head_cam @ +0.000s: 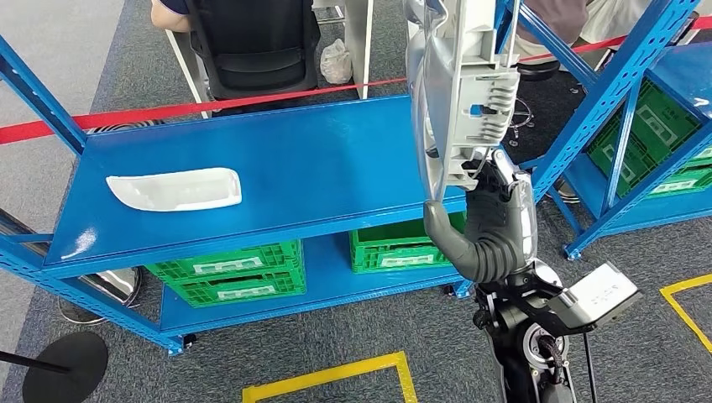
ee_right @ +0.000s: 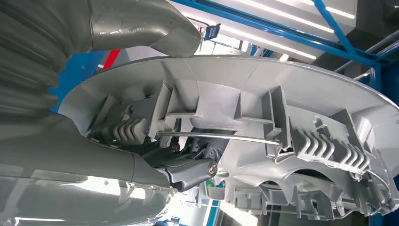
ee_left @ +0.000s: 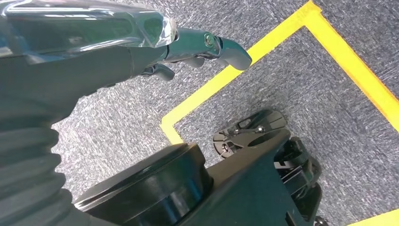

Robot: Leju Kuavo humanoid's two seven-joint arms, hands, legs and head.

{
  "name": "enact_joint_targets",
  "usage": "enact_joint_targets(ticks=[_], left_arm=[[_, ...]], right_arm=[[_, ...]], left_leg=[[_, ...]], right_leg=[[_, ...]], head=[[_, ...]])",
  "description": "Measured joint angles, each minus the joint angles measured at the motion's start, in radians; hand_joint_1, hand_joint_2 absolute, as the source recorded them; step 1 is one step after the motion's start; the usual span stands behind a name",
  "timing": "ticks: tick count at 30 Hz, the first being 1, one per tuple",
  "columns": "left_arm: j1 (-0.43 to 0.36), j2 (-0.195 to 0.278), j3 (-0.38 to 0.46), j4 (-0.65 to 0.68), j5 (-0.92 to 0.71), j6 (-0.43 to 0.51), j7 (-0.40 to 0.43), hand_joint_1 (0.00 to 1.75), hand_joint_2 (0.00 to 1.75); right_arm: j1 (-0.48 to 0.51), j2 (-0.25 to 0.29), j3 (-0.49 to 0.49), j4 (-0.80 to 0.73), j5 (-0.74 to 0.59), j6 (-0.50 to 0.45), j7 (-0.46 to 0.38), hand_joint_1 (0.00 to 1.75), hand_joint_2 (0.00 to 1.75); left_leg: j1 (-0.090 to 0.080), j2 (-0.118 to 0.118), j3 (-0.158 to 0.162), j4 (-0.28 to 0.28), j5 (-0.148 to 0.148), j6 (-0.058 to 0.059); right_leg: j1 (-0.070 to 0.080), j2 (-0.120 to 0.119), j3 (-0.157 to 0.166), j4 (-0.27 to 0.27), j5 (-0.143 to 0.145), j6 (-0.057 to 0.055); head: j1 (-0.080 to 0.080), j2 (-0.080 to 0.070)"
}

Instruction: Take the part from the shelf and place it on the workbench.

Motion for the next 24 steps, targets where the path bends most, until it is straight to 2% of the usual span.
enact_joint_targets(ticks=[13,24], left_arm=[[0.000,-0.012,0.058,-0.003,0.057,0.009,-0.015,0.00,1.75],[0.000,-0.012,0.068,-0.003,0.058,0.009,-0.014,0.00,1.75]], right_arm=[[0.052,-0.001,0.000,-0.041,0.021,0.032,0.018,1.75,1.75],[0.055,-0.001,0.000,-0.042,0.022,0.035,0.018,1.75,1.75]], left_leg=[[0.000,0.000,0.000,0.000,0.000,0.000],[0.000,0.000,0.000,0.000,0.000,0.000]], right_leg=[[0.000,0.000,0.000,0.000,0.000,0.000],[0.000,0.000,0.000,0.000,0.000,0.000]], head=[[0.000,0.000],[0.000,0.000]])
